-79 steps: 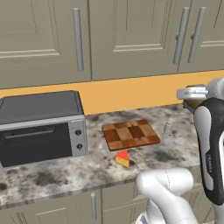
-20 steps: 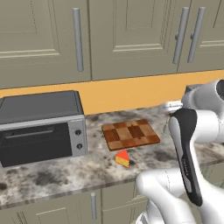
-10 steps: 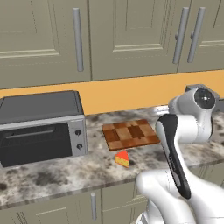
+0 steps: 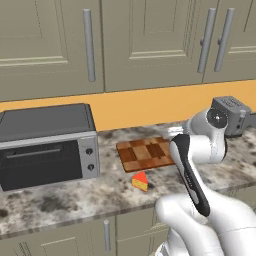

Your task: Retrieve the reheated potato from the microwave, then place the potato, cheese, and condiment on the cutting board.

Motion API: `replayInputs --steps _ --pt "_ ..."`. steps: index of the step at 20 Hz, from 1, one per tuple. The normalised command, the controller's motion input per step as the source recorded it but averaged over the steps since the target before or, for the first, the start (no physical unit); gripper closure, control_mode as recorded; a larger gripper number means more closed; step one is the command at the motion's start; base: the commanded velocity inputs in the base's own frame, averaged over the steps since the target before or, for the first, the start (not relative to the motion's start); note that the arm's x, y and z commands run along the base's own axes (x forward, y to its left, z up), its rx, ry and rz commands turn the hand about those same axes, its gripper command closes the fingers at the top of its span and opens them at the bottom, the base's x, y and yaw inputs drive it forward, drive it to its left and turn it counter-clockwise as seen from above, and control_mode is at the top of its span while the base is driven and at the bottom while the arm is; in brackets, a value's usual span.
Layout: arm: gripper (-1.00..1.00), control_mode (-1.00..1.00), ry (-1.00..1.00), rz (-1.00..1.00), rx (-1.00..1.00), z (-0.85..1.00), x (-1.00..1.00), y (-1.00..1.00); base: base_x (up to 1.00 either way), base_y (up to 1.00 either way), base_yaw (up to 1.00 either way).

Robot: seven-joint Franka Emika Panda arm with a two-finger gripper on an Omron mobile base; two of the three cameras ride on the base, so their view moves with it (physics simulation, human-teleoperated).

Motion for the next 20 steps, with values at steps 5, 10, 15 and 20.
replayInputs --steps 5,10,15,20 --pt "1.0 -1.0 0.06 0.0 0.13 -0.44 0.46 -0.01 0.0 0.0 0.0" --pt "1.0 -1.0 0.09 0.0 0.02 -0.37 0.48 -0.02 0.0 0.0 0.0" --pt "1.0 -1.0 0.13 0.0 0.0 -0.32 0.46 -0.06 0.0 0.0 0.0" --pt "1.0 -1.0 0.12 0.0 0.0 -0.32 0.42 -0.17 0.0 0.0 0.0"
